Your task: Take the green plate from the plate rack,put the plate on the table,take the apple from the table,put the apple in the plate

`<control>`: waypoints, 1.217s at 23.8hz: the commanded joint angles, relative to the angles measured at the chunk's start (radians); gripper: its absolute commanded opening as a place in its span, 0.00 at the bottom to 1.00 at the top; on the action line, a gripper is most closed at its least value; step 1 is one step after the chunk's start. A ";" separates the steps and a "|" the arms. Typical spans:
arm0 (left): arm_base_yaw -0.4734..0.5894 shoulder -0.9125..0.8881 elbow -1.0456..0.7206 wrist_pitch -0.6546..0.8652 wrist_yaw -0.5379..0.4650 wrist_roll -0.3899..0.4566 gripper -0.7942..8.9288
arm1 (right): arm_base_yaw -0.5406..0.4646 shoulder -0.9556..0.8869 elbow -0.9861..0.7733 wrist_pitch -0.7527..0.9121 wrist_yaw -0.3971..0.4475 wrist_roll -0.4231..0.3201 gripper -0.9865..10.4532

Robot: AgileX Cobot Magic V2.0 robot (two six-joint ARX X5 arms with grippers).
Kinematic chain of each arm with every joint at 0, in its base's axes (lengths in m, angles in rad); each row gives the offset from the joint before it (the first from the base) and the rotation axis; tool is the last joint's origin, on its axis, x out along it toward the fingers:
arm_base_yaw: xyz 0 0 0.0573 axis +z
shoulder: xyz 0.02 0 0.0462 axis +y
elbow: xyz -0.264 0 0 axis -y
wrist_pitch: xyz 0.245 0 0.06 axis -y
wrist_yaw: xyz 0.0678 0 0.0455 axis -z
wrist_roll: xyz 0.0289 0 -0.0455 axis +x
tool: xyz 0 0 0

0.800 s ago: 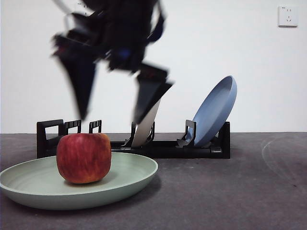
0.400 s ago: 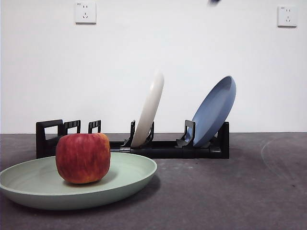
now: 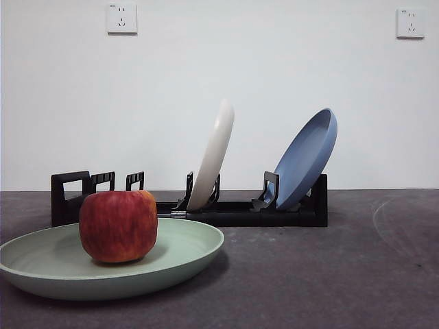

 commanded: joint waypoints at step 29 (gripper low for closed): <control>0.316 -0.001 -0.032 0.340 0.193 -0.018 0.08 | 0.001 -0.065 -0.165 -0.021 0.095 0.044 0.09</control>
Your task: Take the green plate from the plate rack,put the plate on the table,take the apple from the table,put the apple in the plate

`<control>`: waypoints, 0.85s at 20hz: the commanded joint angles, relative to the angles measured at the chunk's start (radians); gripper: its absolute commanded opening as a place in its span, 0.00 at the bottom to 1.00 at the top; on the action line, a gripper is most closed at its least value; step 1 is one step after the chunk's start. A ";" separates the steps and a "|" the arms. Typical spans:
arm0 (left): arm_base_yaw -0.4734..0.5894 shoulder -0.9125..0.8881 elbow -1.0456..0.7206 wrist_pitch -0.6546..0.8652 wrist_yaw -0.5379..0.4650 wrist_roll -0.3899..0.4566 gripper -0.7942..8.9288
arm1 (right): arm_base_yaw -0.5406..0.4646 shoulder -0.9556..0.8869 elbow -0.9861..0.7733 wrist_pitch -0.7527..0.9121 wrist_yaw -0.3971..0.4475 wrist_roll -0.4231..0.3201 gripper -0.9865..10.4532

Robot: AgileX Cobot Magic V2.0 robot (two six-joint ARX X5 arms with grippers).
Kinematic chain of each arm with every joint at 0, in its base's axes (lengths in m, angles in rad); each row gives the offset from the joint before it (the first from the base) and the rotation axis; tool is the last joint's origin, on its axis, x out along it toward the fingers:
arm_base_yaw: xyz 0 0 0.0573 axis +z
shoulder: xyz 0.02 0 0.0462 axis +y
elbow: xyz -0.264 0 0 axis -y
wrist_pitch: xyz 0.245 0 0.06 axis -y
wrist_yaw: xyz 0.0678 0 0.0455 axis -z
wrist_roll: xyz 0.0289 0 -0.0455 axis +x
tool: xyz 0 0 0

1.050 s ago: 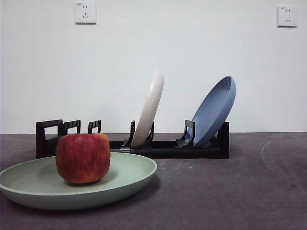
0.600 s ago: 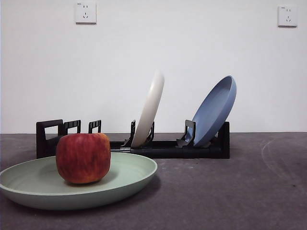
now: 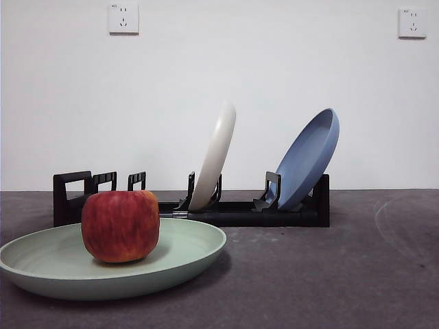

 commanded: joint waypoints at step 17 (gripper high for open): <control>0.436 -0.802 -1.101 1.070 0.096 0.061 0.08 | 0.000 0.000 -0.005 -0.021 0.007 0.010 0.09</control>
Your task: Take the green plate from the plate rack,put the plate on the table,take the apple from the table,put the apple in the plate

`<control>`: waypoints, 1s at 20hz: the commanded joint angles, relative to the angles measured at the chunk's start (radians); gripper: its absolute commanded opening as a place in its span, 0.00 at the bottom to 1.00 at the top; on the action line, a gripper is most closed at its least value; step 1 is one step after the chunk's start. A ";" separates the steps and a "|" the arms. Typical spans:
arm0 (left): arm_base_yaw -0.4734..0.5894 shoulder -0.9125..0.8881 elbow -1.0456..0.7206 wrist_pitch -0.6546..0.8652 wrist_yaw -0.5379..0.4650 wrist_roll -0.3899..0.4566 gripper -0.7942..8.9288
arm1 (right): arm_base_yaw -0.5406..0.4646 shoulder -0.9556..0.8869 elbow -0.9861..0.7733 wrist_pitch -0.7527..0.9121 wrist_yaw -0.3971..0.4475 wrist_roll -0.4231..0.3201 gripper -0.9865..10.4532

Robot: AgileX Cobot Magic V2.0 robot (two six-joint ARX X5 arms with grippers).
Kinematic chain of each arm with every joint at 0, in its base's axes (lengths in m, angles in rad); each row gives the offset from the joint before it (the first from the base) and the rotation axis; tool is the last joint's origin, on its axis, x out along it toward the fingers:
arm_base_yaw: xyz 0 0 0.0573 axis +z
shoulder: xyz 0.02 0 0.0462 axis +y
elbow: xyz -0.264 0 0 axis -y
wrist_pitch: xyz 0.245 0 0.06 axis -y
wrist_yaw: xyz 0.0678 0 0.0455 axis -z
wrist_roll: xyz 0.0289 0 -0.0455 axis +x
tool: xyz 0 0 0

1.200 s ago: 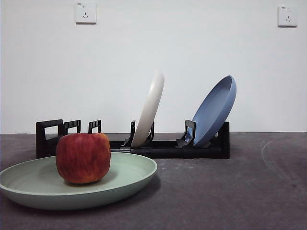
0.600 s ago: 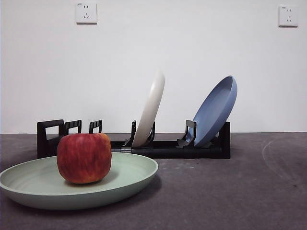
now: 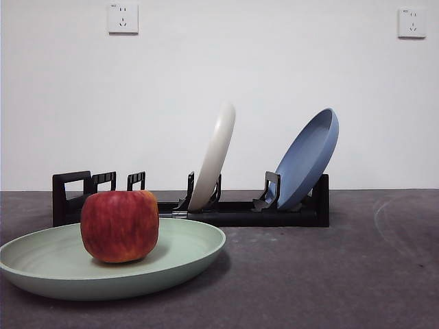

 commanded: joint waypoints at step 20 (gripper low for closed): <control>0.008 -0.045 -0.111 -0.437 -0.303 0.056 0.08 | 0.000 0.003 -0.004 -0.021 0.042 0.010 0.09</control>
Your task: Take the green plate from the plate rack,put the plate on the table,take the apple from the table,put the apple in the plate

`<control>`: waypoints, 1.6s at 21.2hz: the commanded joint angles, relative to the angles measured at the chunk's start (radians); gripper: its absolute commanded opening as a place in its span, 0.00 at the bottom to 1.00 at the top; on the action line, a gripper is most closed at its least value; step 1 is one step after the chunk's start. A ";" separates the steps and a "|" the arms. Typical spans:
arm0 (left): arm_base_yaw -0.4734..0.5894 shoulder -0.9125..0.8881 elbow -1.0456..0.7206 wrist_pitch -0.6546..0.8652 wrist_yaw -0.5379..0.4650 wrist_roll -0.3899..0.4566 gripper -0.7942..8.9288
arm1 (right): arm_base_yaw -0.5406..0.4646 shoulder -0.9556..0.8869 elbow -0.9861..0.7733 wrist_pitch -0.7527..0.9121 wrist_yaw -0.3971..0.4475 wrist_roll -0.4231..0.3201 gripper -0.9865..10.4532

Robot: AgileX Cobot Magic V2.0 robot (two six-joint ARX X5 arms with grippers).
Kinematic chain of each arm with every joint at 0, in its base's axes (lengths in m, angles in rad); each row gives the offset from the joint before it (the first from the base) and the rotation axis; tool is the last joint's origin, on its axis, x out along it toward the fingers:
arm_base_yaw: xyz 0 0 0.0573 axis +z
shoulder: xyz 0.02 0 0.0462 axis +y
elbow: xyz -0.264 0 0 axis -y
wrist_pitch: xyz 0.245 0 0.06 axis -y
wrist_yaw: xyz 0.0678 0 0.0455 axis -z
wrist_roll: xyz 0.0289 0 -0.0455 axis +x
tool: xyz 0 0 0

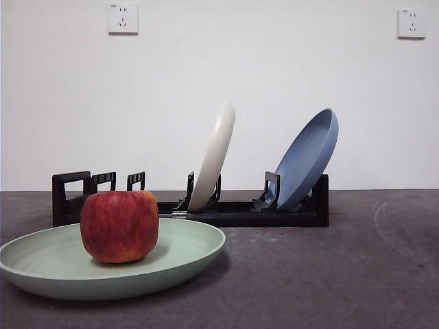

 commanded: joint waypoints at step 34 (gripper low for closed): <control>0.001 0.060 -0.005 0.008 -0.003 0.012 0.08 | -0.724 -0.329 -0.864 1.196 -0.266 -0.216 0.09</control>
